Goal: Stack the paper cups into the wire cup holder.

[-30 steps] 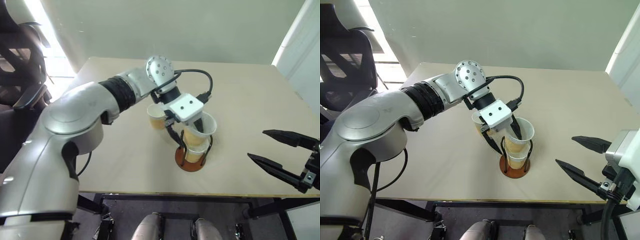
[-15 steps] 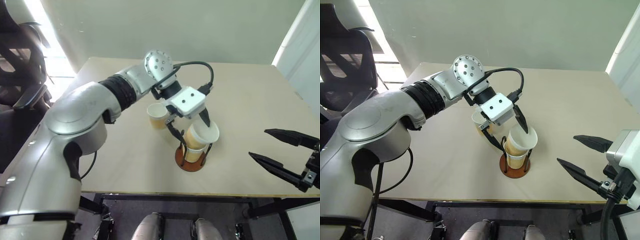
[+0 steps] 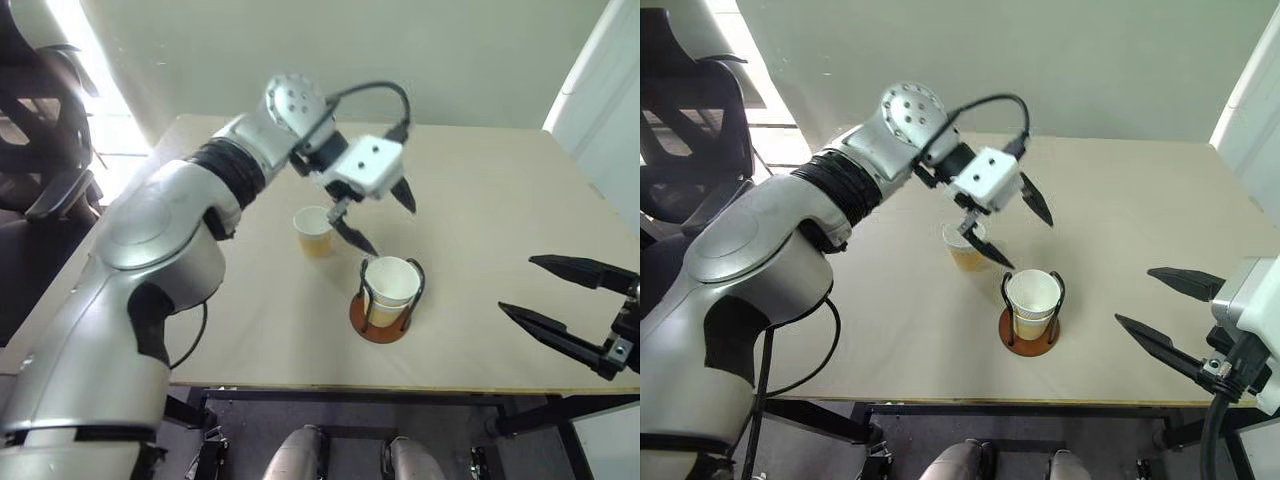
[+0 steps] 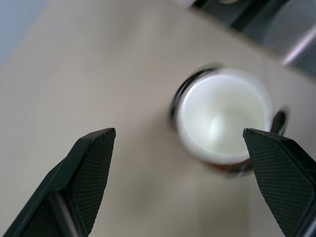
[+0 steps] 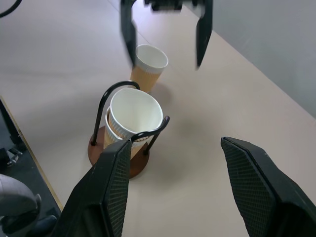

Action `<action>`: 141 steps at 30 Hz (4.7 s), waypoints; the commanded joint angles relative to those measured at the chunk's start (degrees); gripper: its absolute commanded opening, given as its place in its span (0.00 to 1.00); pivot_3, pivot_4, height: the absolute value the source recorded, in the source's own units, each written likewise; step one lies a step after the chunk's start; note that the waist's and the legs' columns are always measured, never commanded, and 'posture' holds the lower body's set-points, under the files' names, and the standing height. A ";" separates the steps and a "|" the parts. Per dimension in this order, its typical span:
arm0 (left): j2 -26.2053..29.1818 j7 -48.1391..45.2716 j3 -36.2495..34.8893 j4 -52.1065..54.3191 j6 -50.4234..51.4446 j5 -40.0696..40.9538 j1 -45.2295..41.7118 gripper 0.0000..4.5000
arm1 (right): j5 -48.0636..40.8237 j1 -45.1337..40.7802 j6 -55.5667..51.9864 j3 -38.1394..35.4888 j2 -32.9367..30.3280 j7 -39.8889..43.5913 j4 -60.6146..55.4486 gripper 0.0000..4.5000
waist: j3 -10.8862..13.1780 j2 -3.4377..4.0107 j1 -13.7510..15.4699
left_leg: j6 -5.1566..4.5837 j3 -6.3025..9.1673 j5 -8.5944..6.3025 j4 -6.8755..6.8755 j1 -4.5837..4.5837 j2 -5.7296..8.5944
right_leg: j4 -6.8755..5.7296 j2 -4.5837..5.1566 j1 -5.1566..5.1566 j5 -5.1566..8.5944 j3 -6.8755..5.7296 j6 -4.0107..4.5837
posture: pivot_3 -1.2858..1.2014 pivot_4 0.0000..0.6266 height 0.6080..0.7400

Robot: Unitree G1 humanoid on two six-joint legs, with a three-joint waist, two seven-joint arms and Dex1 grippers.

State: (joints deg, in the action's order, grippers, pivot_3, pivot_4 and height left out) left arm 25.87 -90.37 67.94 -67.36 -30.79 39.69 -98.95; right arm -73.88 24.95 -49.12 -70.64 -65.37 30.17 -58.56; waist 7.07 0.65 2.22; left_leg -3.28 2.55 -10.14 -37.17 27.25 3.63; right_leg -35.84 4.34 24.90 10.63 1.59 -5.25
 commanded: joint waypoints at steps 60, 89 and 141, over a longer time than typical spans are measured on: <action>-4.97 3.99 -52.08 -10.10 2.45 -55.99 8.88 0.01 | 4.37 -7.23 -7.77 -0.81 0.56 9.06 3.62 0.66 | -0.03 0.03 0.32 | -0.26 0.06 0.15 0.04 -0.11 0.41 | 0.01 0.10 -0.05 0.02 0.22 -0.32 | 0.52 0.24 1.00; 3.18 -2.13 7.42 21.24 7.55 9.67 -3.86 0.00 | -6.43 11.91 -2.43 -22.14 5.87 3.57 -1.44 0.99 | -0.05 0.06 0.18 | -0.57 -0.20 -0.33 -0.03 -0.34 0.56 | -0.03 0.54 -0.38 0.00 0.14 -1.13 | 0.52 0.24 1.00; -1.80 -2.13 24.80 15.89 -2.53 16.39 -6.97 0.80 | -9.43 30.38 13.01 -25.92 7.26 -1.52 -1.44 1.00 | -0.05 0.06 0.36 | -0.61 -0.03 -1.00 -0.82 -0.28 0.57 | -0.06 0.54 -0.80 0.32 -0.03 0.11 | 0.52 0.24 1.00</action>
State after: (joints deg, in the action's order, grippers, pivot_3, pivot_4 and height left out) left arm 24.31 -90.50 95.04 -50.24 -32.54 55.96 -105.74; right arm -83.00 55.30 -37.34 -94.26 -58.04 29.44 -60.36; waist 7.02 0.71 2.58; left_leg -3.90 2.51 -11.14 -37.99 26.96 4.20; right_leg -35.90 4.88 24.08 10.95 1.57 -5.13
